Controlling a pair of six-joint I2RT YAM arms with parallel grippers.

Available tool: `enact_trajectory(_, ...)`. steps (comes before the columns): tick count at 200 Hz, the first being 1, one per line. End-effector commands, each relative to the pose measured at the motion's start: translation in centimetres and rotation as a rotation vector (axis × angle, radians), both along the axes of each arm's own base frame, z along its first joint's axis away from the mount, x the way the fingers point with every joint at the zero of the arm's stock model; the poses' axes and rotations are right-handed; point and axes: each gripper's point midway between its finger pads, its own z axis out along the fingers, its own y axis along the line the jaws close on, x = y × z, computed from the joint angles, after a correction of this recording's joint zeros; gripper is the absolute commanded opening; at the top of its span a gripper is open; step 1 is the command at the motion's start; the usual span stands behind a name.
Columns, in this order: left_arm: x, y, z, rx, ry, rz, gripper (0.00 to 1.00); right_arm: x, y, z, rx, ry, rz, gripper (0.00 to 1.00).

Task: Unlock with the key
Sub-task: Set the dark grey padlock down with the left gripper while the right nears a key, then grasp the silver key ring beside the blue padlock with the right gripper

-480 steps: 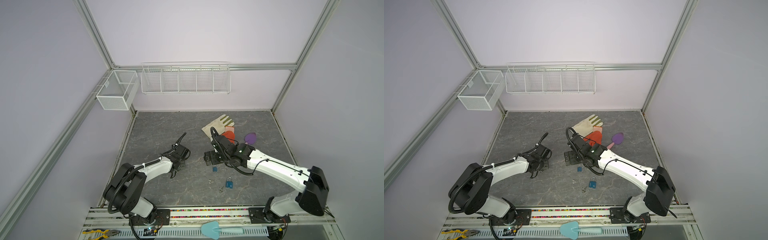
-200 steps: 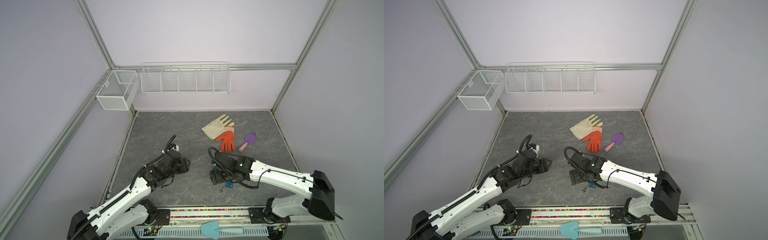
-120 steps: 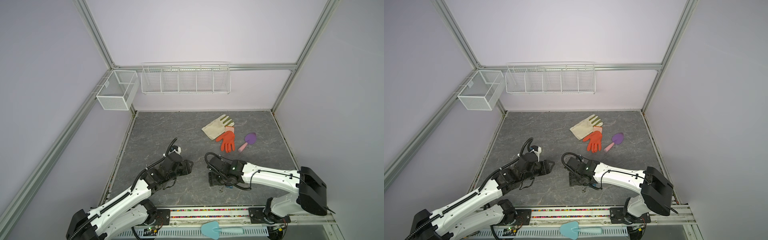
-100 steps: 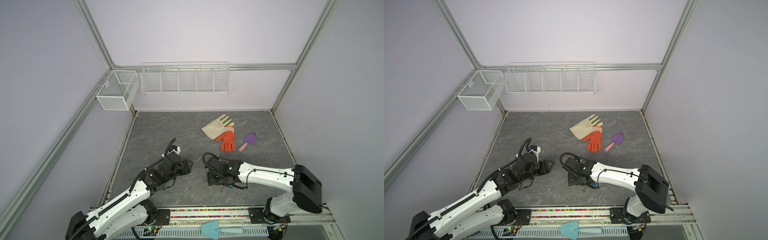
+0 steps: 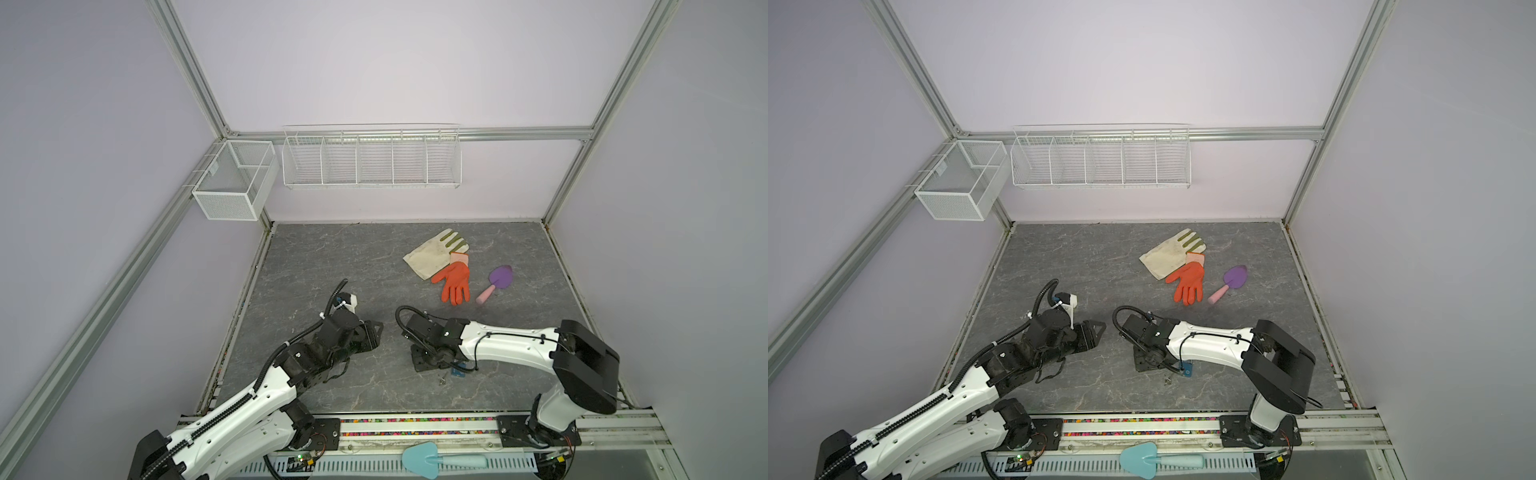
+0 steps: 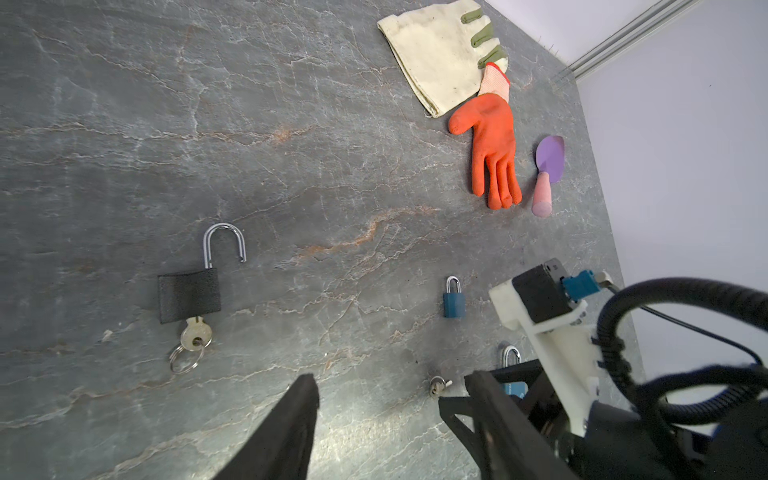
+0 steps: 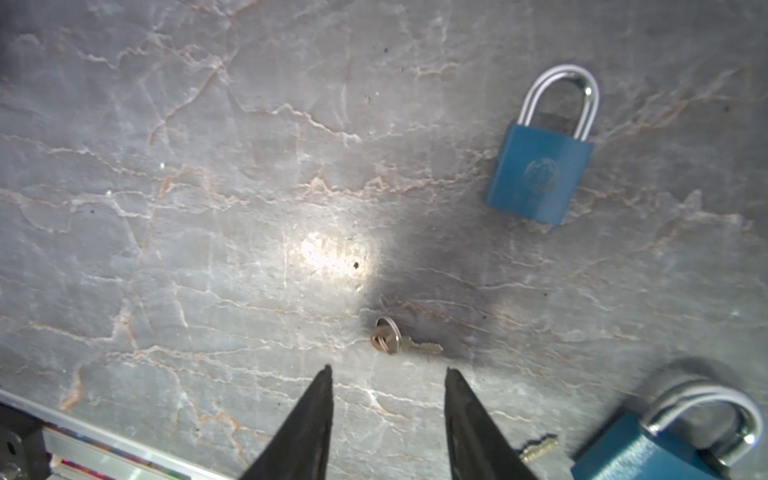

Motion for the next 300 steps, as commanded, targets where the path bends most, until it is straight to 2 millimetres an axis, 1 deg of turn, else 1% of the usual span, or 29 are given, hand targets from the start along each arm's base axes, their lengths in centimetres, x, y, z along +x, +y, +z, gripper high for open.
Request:
enact_trajectory(1,0.1,0.3,0.0,-0.003,-0.008,0.023,0.59,0.4,0.7,0.1,0.01,0.001,0.031,0.44)
enact_trajectory(9,0.1,0.3,0.0,-0.003,-0.009,0.023,0.59,0.4,0.6,0.0,0.002,0.0,0.04,0.43)
enact_trajectory(22,0.1,0.4,-0.1,-0.002,-0.007,0.027,0.59,0.5,0.5,-0.3,-0.012,0.005,0.045,0.39)
enact_trajectory(49,0.1,0.4,0.0,-0.012,-0.006,0.032,0.59,0.6,0.9,-0.3,-0.008,0.005,0.07,0.38)
enact_trajectory(100,0.1,0.7,0.5,-0.027,-0.018,0.05,0.59,0.5,1.2,-1.1,-0.02,0.025,0.09,0.36)
enact_trajectory(145,0.2,1.2,0.4,-0.04,-0.037,0.076,0.59,0.5,1.1,-1.7,-0.042,0.03,0.1,0.3)
enact_trajectory(190,0.0,1.6,-0.2,-0.025,-0.024,0.085,0.59,0.6,1.1,-1.8,-0.052,0.028,0.105,0.27)
enact_trajectory(209,0.1,1.5,-0.2,-0.027,-0.026,0.085,0.59,0.9,1.2,-1.4,-0.06,0.015,0.112,0.27)
enact_trajectory(217,0.1,1.5,-0.1,-0.028,-0.027,0.085,0.59,1.0,1.2,-1.4,-0.065,0.012,0.111,0.24)
enact_trajectory(241,0.1,1.5,-0.1,-0.029,-0.028,0.086,0.59,0.8,1.3,-1.3,-0.073,0.013,0.124,0.24)
enact_trajectory(271,0.1,1.6,-0.2,-0.028,-0.027,0.088,0.59,0.7,1.3,-1.7,-0.08,0.021,0.128,0.23)
enact_trajectory(283,0.1,1.5,-0.1,-0.029,-0.027,0.088,0.59,0.6,1.3,-2.0,-0.088,0.028,0.131,0.21)
enact_trajectory(300,0.1,1.6,-0.2,-0.028,-0.027,0.088,0.59,0.6,1.4,-2.0,-0.087,0.029,0.135,0.2)
